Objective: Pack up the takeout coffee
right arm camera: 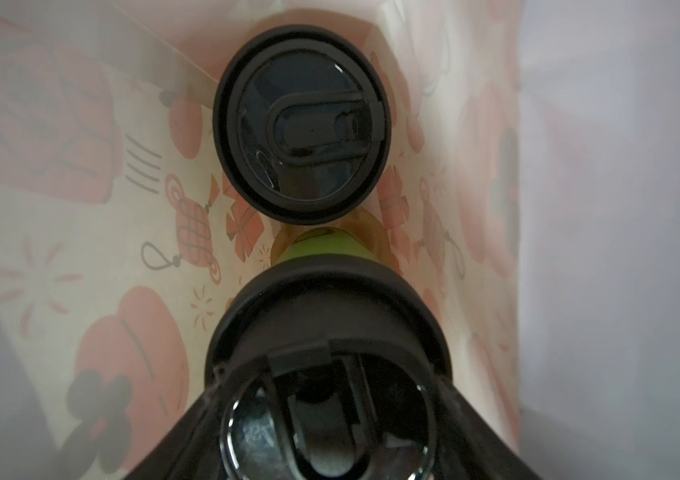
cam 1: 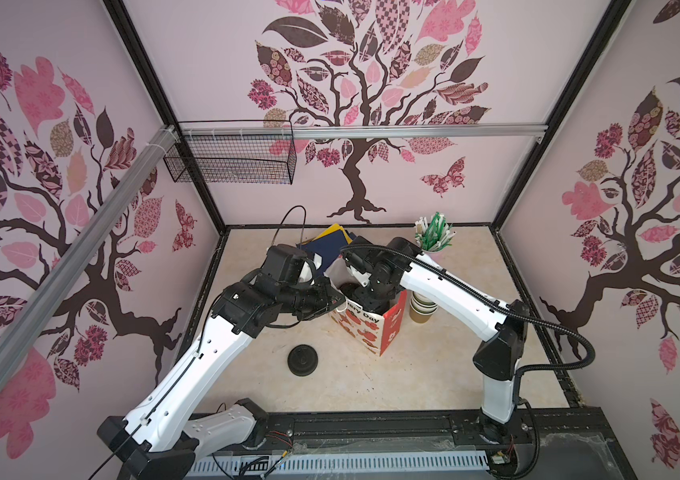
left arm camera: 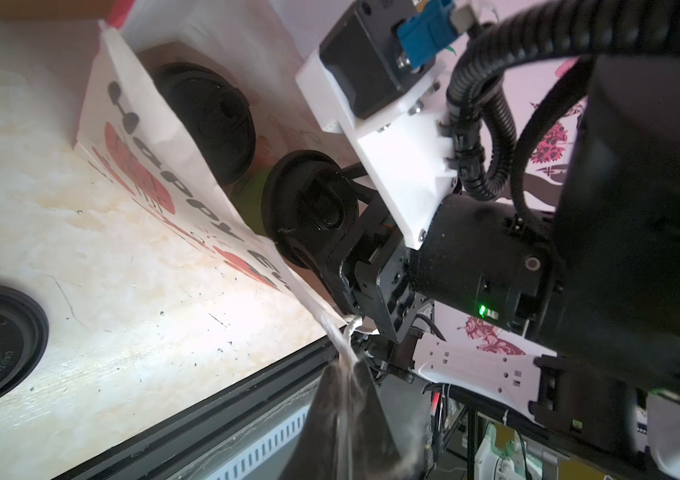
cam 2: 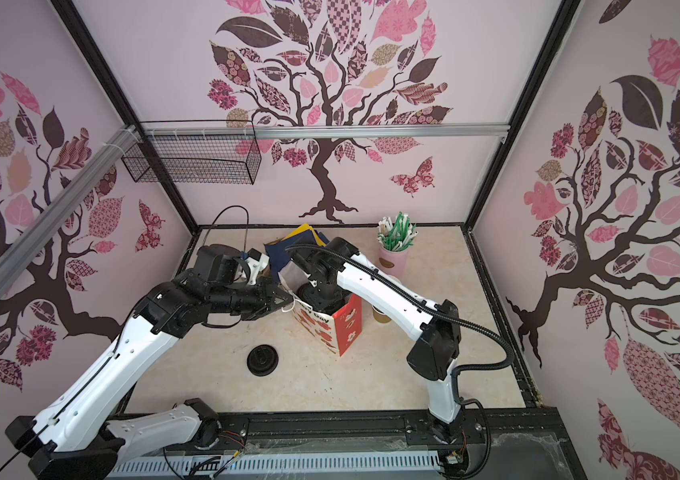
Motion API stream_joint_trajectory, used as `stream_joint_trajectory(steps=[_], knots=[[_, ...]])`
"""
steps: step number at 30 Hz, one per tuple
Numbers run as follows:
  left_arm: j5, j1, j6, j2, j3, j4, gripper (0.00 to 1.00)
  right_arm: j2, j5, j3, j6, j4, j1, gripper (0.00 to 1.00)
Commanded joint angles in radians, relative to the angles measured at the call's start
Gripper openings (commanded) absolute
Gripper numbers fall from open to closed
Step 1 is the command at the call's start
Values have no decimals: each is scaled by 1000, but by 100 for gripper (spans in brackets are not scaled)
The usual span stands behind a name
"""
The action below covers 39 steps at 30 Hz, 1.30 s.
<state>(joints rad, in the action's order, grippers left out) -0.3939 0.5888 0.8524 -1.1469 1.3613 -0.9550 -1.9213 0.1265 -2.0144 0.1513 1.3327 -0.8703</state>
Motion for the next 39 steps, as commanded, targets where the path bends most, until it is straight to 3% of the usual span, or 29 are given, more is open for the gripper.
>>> stream_joint_trajectory(steps=[1, 6, 16, 22, 39], knots=[[12, -2, -46, -4, 43, -51, 5, 82, -3, -7, 25, 46, -6, 68], [36, -6, -88, -7, 89, -120, 0, 100, -18, 5, 57, 71, -24, 67], [7, -73, -114, 6, 97, -142, 0, 61, -48, -54, 94, 125, -68, 67], [-35, -72, -110, 13, 56, -121, 0, 4, 22, -152, 117, 140, -68, 69], [-72, -70, -94, 26, -2, -72, 0, -28, 56, -118, 194, 142, -69, 69]])
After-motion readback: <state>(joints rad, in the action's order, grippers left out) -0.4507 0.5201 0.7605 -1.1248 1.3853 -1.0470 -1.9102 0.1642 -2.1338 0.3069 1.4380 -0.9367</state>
